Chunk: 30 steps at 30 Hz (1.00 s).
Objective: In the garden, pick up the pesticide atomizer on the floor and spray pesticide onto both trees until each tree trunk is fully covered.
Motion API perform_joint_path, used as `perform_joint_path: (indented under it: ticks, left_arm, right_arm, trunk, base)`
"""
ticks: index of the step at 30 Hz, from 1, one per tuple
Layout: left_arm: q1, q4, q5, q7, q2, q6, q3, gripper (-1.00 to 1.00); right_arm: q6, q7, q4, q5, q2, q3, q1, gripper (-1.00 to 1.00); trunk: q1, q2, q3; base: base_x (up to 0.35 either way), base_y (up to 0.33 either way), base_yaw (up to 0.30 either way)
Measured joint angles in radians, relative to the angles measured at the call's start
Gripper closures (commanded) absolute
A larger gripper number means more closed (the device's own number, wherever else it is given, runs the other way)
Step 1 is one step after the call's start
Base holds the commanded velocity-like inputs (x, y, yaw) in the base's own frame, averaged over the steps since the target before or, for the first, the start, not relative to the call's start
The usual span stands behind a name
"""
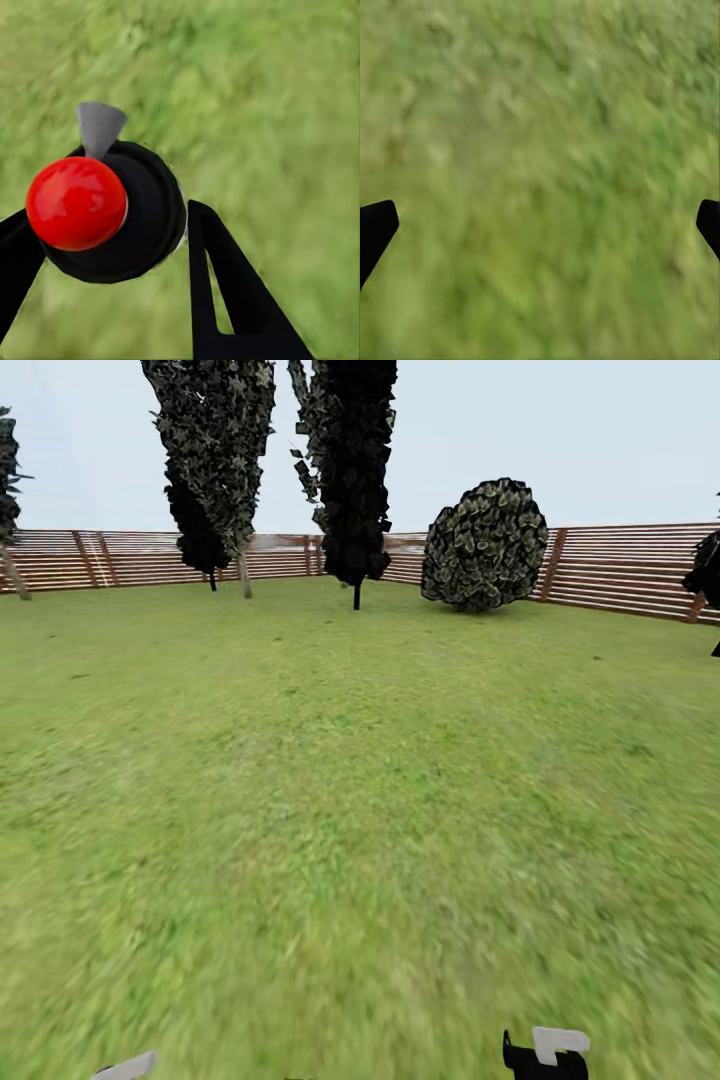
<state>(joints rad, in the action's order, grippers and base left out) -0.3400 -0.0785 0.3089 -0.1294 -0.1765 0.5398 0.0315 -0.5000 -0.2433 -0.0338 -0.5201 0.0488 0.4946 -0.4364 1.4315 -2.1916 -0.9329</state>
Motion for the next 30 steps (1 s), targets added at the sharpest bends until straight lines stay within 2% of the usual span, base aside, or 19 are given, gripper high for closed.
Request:
perform_joint_path:
  ticks: [30]
  left_arm:
    - [0.000, 0.000, 0.005, 0.000, 0.000, 0.000, 0.000, 1.00]
  right_arm:
    - [0.000, 0.001, 0.000, 0.000, 0.000, 0.000, 0.000, -1.00]
  trunk:
    - [0.000, 0.000, 0.000]
  base:
    - [0.000, 0.305, 0.284]
